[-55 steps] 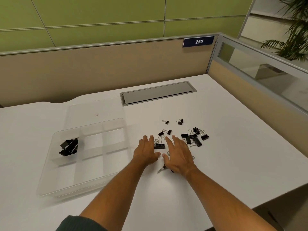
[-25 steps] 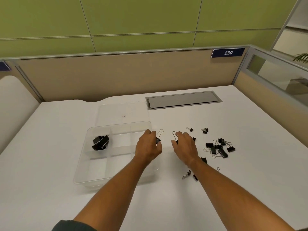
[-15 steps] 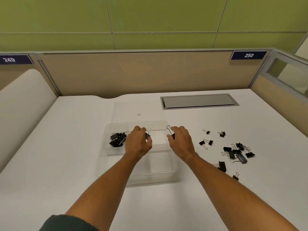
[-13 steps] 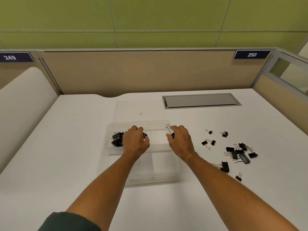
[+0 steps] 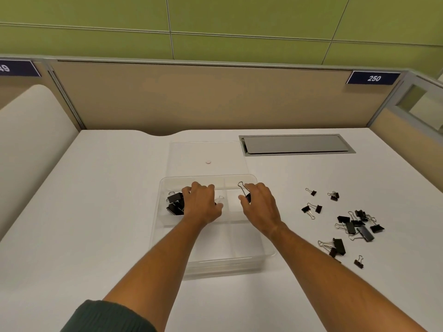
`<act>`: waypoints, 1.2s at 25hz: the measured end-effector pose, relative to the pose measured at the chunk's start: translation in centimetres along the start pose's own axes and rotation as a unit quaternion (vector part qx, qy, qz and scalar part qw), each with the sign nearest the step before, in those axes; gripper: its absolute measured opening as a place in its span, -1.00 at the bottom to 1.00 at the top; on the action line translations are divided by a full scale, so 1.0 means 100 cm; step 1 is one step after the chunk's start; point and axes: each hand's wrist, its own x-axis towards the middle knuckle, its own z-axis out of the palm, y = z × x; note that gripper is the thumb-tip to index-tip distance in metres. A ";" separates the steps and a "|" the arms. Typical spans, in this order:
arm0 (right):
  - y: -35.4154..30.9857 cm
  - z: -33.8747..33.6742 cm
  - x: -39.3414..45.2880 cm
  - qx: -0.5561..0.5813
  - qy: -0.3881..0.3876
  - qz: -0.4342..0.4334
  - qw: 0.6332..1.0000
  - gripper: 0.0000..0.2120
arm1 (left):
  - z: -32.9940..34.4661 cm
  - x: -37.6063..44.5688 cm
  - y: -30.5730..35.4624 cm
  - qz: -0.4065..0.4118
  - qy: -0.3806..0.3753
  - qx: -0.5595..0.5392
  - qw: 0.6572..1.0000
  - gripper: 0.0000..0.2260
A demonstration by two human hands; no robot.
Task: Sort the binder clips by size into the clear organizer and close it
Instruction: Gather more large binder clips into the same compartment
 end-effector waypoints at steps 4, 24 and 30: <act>-0.012 0.008 0.005 -0.002 -0.014 -0.007 1.000 -0.63 | -0.001 -0.004 -0.009 0.016 0.028 -0.012 0.999 -0.36; -0.063 0.040 0.015 -0.043 -0.145 -0.063 0.987 -0.53 | -0.002 -0.035 -0.066 0.019 0.000 0.005 1.000 -0.15; -0.054 0.029 0.001 -0.079 -0.107 -0.067 0.989 -0.45 | -0.007 -0.037 -0.057 0.028 -0.008 0.009 1.000 -0.16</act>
